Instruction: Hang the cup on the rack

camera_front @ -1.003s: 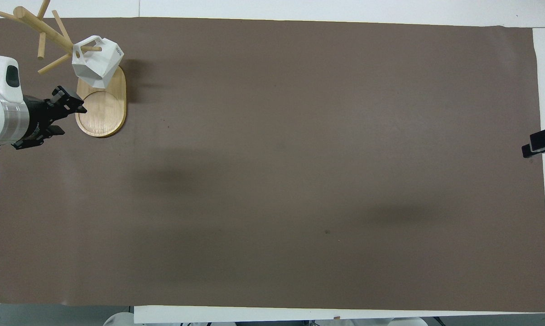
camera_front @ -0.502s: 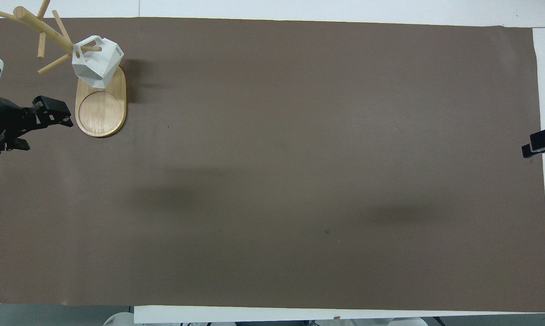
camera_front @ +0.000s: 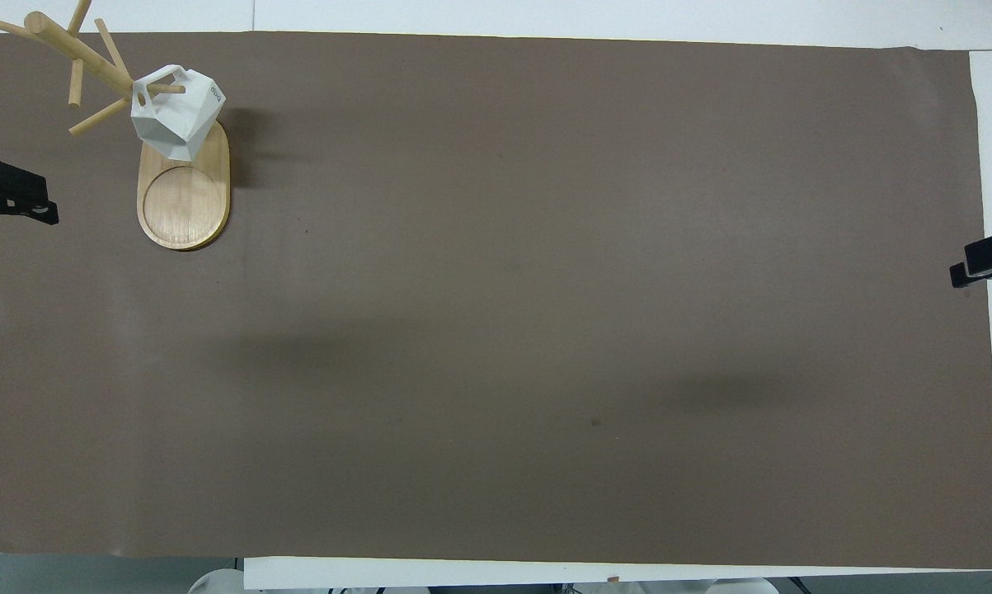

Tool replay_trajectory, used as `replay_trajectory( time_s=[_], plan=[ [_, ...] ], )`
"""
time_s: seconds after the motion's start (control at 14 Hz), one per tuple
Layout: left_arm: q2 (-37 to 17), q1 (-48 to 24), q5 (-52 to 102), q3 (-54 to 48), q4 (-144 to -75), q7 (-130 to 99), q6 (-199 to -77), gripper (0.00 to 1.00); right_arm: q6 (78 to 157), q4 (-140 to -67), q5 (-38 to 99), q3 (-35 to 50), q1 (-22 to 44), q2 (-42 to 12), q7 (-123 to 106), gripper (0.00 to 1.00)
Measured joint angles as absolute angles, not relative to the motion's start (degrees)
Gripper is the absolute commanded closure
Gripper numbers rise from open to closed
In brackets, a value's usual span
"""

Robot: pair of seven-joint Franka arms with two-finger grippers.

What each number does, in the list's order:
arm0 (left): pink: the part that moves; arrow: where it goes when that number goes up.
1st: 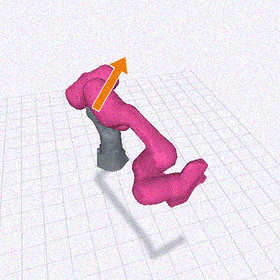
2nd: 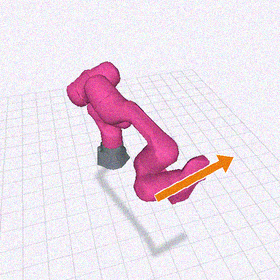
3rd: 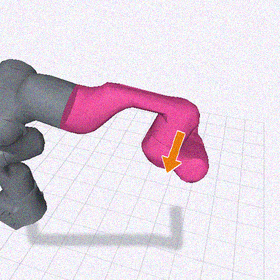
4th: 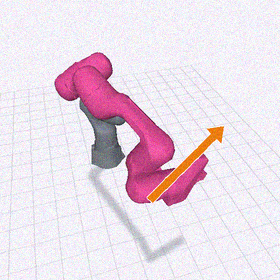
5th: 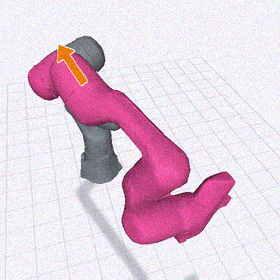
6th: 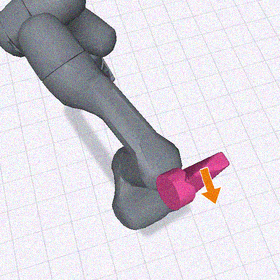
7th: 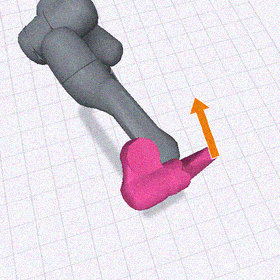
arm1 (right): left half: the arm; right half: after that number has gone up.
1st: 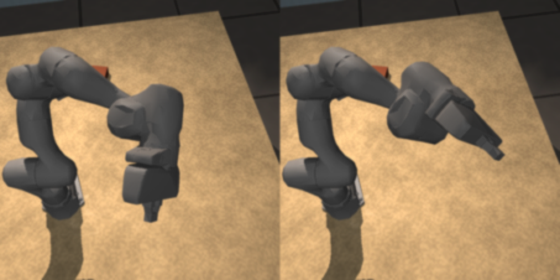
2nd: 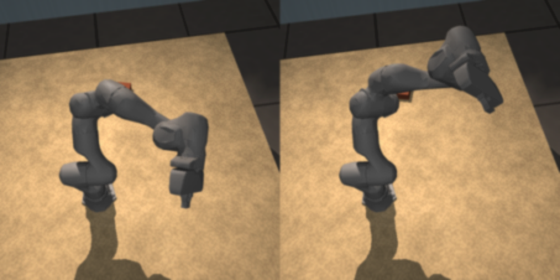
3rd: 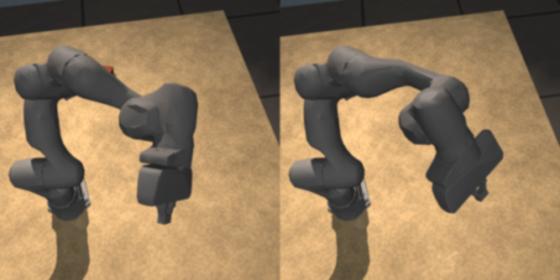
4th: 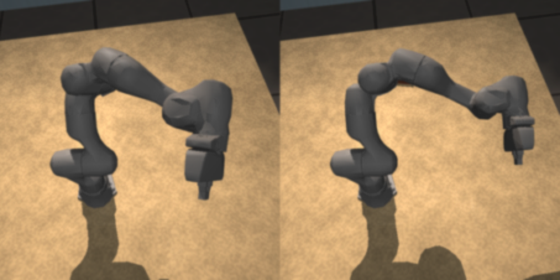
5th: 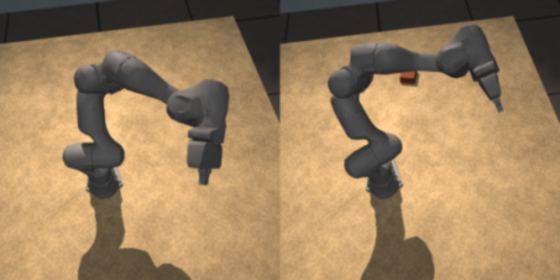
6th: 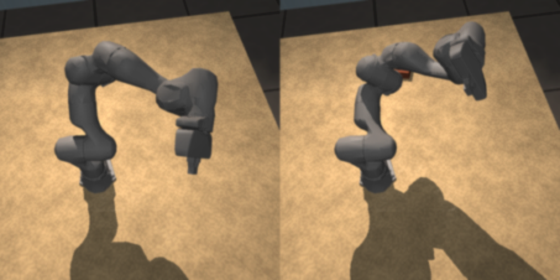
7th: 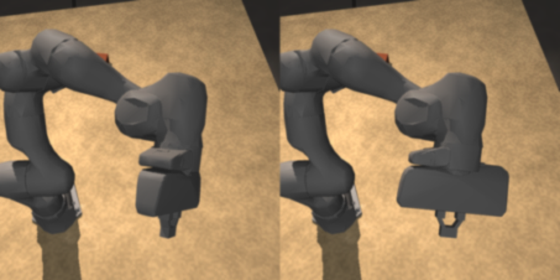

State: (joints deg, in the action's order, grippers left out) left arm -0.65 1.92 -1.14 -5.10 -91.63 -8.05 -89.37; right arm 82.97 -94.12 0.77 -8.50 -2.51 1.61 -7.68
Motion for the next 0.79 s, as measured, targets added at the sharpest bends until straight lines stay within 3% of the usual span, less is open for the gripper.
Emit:
replay_trajectory(
  time_s=[0.43, 0.79],
  plan=[
    [-5.7, 1.9, -3.1, -5.5, -85.3, -2.9, -83.0, 0.0, 83.0, -94.1, 0.8, -8.5, -2.5, 1.6, -7.7, 0.0],
    [-6.2, 1.9, -3.1, -5.8, -84.3, -2.5, -82.5, 0.0, 83.0, -94.1, 0.8, -8.5, -2.5, 1.6, -7.7, 0.0]
  ],
)
